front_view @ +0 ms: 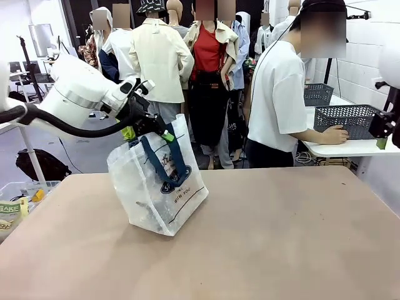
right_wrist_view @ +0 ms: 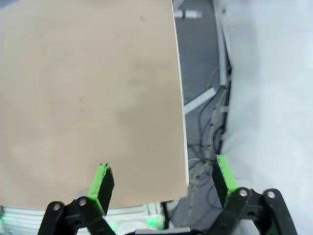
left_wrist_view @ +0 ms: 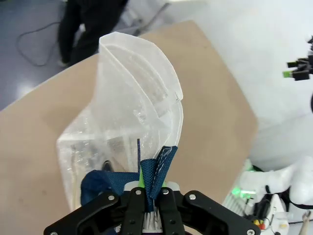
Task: Transfer purchased items from the store into the shopping bag.
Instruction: Move the Reusable shopping bag to the right side of the table.
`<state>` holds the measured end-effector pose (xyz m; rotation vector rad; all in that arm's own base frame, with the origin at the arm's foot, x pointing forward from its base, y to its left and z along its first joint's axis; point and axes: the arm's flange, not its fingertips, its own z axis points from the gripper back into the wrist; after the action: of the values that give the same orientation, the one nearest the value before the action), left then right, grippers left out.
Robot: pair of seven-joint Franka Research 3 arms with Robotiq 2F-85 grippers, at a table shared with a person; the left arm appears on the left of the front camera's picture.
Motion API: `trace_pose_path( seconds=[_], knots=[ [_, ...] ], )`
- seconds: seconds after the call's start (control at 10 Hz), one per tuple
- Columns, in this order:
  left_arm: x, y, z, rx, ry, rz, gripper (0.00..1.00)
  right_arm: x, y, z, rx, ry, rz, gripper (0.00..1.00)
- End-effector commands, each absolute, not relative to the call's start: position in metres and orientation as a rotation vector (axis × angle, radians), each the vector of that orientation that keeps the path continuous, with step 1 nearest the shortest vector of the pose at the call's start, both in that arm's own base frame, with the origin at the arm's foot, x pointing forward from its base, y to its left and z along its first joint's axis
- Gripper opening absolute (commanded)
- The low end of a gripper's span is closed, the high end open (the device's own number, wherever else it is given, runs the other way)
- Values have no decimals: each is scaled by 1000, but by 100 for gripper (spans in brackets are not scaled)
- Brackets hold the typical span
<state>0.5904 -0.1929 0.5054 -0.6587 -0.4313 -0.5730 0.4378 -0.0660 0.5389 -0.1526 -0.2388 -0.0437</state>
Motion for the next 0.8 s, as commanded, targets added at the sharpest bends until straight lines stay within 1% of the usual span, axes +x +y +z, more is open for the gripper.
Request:
trace_pose_path(
  seconds=[0.0, 0.1, 0.3, 0.4, 0.6, 0.7],
  knots=[
    [575, -171, 532, -515, -416, -511, 0, 441, -59, 550, -189, -250, 11, 100],
    [567, -154, 548, -446, -408, -475, 0, 441, -59, 550, -189, -250, 11, 100],
    [556, -110, 573, -370, -406, -416, 0, 441, -59, 550, -189, -250, 11, 100],
    [550, -86, 581, -323, -421, -324, 0, 441, -59, 550, -189, -250, 11, 100],
    [546, -36, 574, -227, -431, -184, 0, 441, -59, 550, -189, -250, 11, 100],
    [545, -15, 563, -230, -436, -150, 0, 441, -59, 550, -189, -250, 11, 100]
  ],
)
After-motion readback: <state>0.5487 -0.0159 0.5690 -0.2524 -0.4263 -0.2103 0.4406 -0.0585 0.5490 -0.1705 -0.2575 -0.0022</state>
